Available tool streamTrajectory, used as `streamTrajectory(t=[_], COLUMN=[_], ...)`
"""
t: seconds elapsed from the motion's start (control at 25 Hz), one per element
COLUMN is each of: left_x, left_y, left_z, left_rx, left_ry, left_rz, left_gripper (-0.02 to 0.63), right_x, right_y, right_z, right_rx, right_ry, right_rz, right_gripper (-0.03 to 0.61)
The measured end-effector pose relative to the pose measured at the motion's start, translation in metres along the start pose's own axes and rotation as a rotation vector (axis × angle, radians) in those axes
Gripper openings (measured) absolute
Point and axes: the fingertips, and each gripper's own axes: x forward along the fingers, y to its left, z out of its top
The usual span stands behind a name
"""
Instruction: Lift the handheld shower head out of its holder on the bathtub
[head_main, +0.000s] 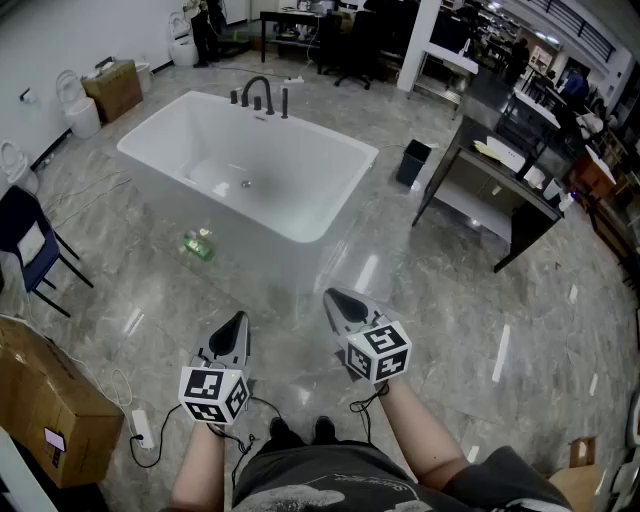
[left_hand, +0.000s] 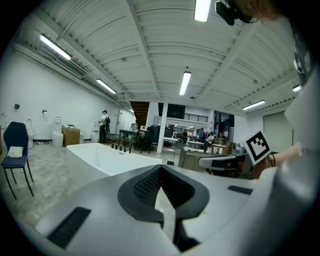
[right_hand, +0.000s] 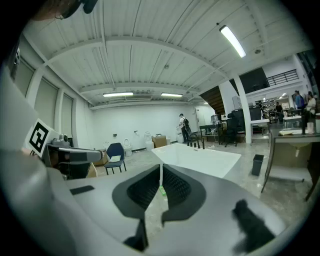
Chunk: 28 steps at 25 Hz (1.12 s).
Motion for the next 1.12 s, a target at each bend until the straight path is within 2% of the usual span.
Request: streamTrajectory(t=[0.56, 0.72, 0.88, 1.12], left_x=[0.010, 0.009, 0.010, 0.030], left_y=[-0.072, -0.073, -0.072, -0.062], left_z=[-0.004, -0.003, -0.003, 0.005], left_rx=[0.022, -0.013, 0.021, 0.021], left_ry=[0.007, 0.000, 0.009, -0.013], left_rz=[0.060, 0.085, 0.102, 0.110], left_gripper=[0.015, 0.015, 0.015, 0.015], right_x=[-0.047, -0.055, -0.064, -0.051], right_y=[-0.040, -0.045, -0.054, -0.071], right_z=[-0.008, -0.005, -0.003, -0.010], right_rx=[-0.004, 0.031, 0.070, 0.072], right_ry=[-0.007, -0.025, -0.047, -0.023], right_rz=[0.080, 0.105, 0.103, 0.076], right_gripper=[0.034, 0.032, 0.032, 0.034])
